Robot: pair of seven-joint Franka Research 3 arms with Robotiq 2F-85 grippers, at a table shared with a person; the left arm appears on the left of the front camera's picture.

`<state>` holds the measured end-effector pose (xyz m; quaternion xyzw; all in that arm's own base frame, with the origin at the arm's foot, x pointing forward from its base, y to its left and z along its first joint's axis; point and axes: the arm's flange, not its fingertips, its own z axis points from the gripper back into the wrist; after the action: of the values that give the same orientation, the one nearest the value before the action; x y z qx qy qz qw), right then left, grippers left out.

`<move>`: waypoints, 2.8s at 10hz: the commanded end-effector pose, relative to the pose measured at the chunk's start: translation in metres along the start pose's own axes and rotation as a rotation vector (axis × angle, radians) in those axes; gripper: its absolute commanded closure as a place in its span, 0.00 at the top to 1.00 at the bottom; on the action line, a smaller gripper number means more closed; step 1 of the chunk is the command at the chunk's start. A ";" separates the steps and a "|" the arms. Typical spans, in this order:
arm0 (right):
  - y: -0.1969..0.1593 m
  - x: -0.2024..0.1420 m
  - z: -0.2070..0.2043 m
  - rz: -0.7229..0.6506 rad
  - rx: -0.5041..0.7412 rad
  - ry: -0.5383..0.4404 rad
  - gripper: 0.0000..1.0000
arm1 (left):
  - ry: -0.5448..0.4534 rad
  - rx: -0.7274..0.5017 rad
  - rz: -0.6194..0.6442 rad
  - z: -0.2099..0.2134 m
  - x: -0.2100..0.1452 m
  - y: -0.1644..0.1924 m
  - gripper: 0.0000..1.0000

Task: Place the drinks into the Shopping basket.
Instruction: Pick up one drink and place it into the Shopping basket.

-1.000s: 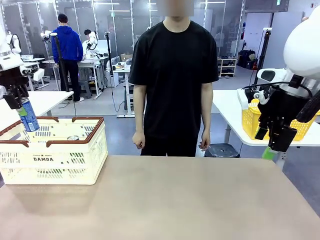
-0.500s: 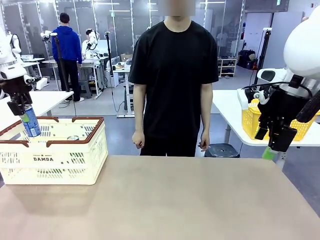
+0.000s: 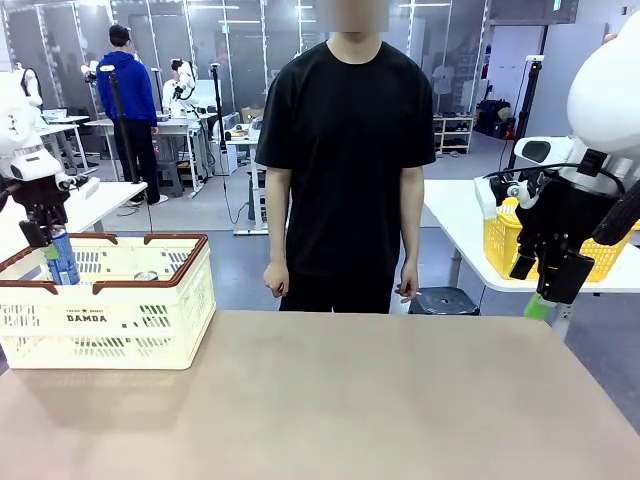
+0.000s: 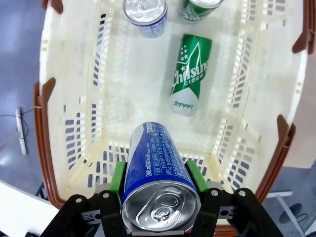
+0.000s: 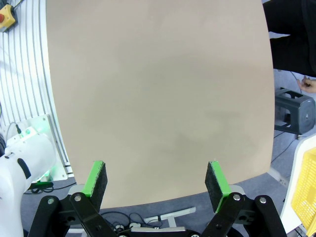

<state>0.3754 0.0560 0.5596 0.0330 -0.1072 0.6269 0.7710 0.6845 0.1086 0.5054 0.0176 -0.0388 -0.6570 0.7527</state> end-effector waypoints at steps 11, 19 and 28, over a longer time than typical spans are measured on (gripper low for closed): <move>-0.001 0.000 0.002 0.005 0.001 0.012 1.00 | -0.018 -0.068 0.009 -0.058 -0.004 -0.013 0.58; -0.001 0.000 0.002 0.005 0.001 0.012 1.00 | 0.007 -0.107 -0.092 -0.107 -0.011 -0.005 0.58; -0.001 0.000 0.002 0.005 0.001 0.012 1.00 | -0.055 -0.102 -0.138 -0.127 -0.010 -0.010 0.58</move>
<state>0.3755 0.0561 0.5596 0.0330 -0.1072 0.6269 0.7710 0.6868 0.1118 0.3828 -0.0289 -0.0074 -0.7015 0.7120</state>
